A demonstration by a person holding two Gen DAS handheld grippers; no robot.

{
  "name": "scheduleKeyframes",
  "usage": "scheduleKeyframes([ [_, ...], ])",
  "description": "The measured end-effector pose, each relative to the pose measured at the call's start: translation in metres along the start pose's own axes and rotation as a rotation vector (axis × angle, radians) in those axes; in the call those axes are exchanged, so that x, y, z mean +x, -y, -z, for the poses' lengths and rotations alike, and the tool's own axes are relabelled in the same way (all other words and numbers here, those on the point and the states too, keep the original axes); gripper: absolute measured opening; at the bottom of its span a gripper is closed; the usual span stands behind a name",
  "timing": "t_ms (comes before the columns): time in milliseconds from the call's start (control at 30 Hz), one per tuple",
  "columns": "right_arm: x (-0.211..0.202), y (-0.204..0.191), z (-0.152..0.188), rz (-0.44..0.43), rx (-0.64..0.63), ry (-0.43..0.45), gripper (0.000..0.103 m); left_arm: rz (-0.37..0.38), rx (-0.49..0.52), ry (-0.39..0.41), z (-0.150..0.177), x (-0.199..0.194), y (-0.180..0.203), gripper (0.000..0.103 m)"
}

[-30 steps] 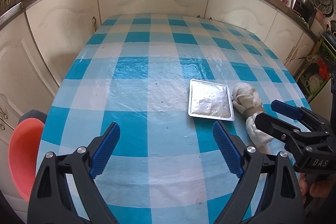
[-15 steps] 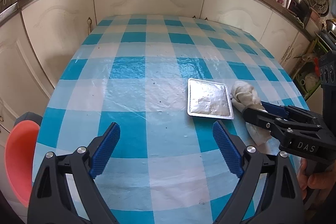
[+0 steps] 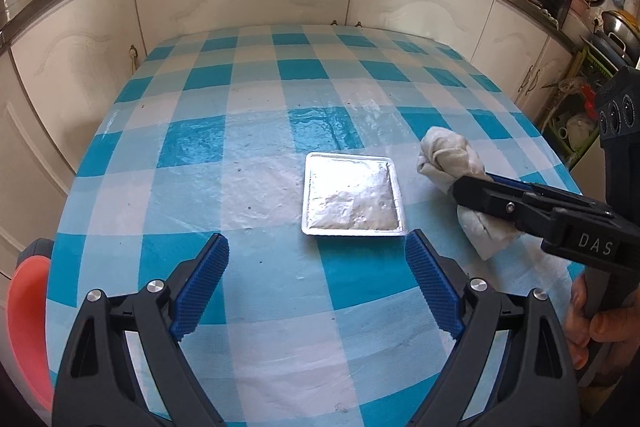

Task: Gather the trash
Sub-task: 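Grasp the silver foil tray with the left tool while the right tool grasps the white cloth roll, then carry the foil tray and cloth roll over the pink bucket and open both tools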

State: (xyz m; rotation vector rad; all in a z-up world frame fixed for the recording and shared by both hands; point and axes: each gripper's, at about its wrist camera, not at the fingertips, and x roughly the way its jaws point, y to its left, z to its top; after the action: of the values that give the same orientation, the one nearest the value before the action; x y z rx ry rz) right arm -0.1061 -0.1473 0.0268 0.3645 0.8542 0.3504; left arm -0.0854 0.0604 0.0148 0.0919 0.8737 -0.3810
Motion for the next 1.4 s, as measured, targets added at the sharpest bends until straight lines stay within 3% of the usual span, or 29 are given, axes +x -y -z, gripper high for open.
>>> scheduleKeyframes([
  [167,-0.008,0.015,-0.003,-0.031,0.059,0.033,0.042,0.007,0.021,-0.014,-0.009,0.013,0.011,0.090],
  [567,-0.011,0.023,-0.003,-0.059,0.098,0.038,0.042,-0.054,0.055,-0.062,-0.026,0.045,0.022,0.090],
  [800,-0.008,0.019,-0.003,-0.046,0.076,0.023,0.042,-0.103,0.035,-0.044,-0.028,0.041,0.020,0.064],
  [1400,-0.003,0.015,-0.001,-0.015,0.053,0.007,0.043,-0.042,-0.094,0.006,-0.023,0.018,-0.009,0.063],
])
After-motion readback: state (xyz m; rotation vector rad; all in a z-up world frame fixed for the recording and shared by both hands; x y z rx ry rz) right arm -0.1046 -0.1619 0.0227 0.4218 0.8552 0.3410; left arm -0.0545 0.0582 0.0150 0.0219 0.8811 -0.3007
